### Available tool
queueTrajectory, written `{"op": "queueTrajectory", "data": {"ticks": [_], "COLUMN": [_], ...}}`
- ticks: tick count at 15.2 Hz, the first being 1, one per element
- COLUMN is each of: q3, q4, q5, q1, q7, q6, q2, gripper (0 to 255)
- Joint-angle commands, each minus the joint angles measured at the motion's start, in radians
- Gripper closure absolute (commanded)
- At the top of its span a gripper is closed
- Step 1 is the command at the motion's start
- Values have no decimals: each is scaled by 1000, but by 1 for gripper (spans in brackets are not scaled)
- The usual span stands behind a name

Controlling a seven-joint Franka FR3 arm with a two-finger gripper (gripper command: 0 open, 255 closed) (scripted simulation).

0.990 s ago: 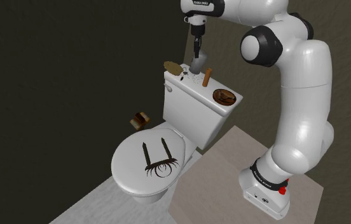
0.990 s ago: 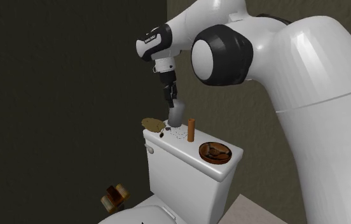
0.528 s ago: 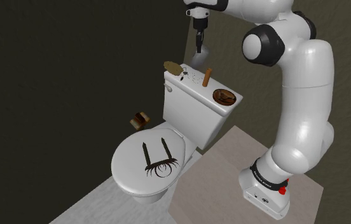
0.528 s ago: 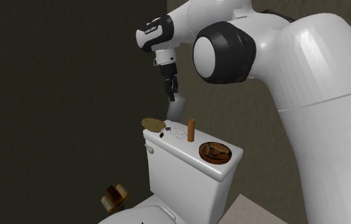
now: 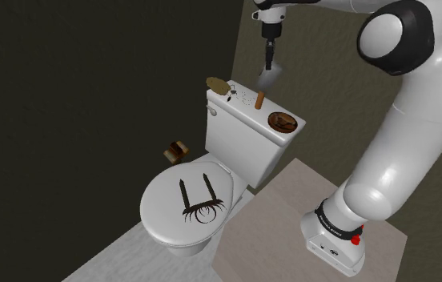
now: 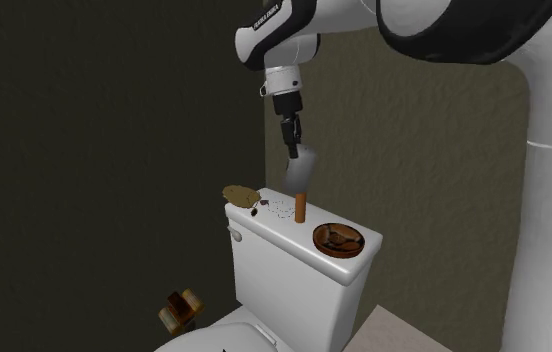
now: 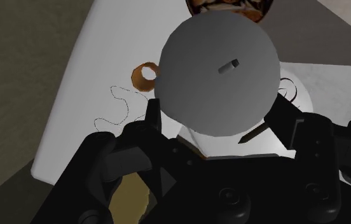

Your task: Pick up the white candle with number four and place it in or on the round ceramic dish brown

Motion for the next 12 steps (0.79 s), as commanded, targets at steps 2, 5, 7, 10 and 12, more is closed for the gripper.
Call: {"op": "queueTrajectory", "data": {"ticks": [2, 5, 7, 10, 12], "q3": [-7, -11, -12, -12, -14], "q4": [-170, -292, -365, -447, -473], "q5": [-41, -77, -101, -125, -126], "q1": [8, 7, 3, -5, -6], "q7": [6, 9, 11, 13, 17], "q6": [32, 37, 34, 39, 65], "q2": [-144, -265, -344, -425, -424], "gripper": [255, 255, 255, 255, 255]}}
